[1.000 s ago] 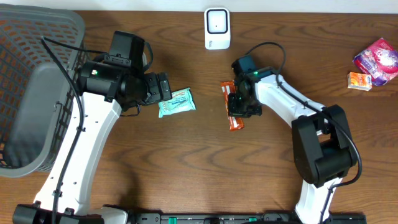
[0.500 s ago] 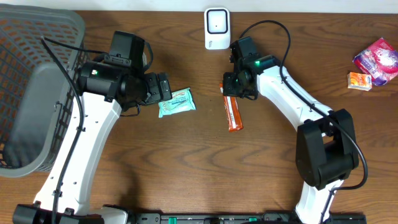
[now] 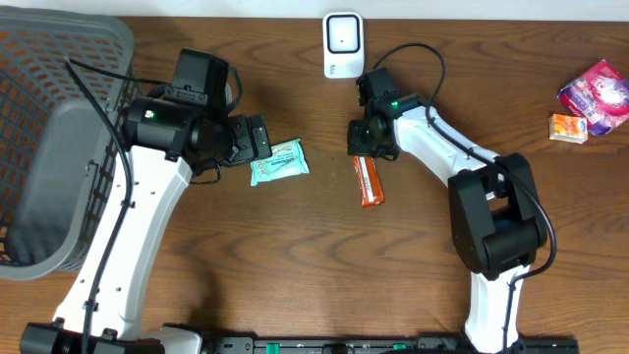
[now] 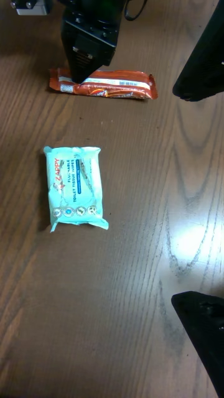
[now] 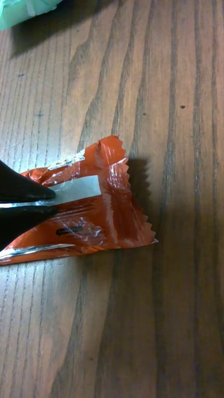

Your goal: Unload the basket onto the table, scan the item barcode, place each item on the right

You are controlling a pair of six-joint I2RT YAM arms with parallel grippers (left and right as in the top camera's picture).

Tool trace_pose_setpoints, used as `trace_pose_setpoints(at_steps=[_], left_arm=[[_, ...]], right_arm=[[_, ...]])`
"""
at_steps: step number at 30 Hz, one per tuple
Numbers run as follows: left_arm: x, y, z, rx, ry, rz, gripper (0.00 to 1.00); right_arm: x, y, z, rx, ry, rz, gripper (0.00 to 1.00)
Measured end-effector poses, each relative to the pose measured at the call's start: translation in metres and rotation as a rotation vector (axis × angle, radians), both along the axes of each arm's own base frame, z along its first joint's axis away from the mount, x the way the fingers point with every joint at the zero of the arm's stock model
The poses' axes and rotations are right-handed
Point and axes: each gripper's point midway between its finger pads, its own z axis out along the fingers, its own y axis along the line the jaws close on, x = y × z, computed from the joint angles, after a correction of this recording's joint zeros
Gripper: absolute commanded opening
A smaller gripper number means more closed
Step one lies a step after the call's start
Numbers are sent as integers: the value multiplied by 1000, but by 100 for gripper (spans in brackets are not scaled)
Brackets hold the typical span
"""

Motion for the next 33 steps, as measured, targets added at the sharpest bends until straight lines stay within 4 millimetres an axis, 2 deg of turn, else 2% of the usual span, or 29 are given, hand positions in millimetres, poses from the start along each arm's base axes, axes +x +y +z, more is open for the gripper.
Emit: trace_pose_setpoints(at_steps=[3, 7, 11, 13, 16, 19, 23, 26, 30, 33], left_arm=[[0, 0, 0, 0, 0, 0, 98], [0, 0, 0, 0, 0, 0, 98], [0, 0, 0, 0, 0, 0, 98], [0, 0, 0, 0, 0, 0, 98], [0, 0, 0, 0, 0, 0, 98], [0, 0, 0, 0, 0, 0, 98], [0, 0, 0, 0, 0, 0, 98], [0, 0, 0, 0, 0, 0, 98], [0, 0, 0, 0, 0, 0, 98], [0, 0, 0, 0, 0, 0, 98]], right_arm=[[-1, -5, 8, -9, 28, -9, 5], [1, -13, 35, -21, 60, -23, 32], [2, -13, 66, -26, 45, 8, 52], [-9, -12, 70, -41, 72, 31, 64], [-24, -3, 66, -63, 101, 84, 71], [-39, 5, 53, -95, 121, 129, 72], [-60, 7, 31, -192, 141, 144, 70], [-66, 4, 20, -267, 122, 131, 61], [-69, 5, 13, -355, 73, 111, 39], [-67, 7, 15, -405, 23, 105, 37]])
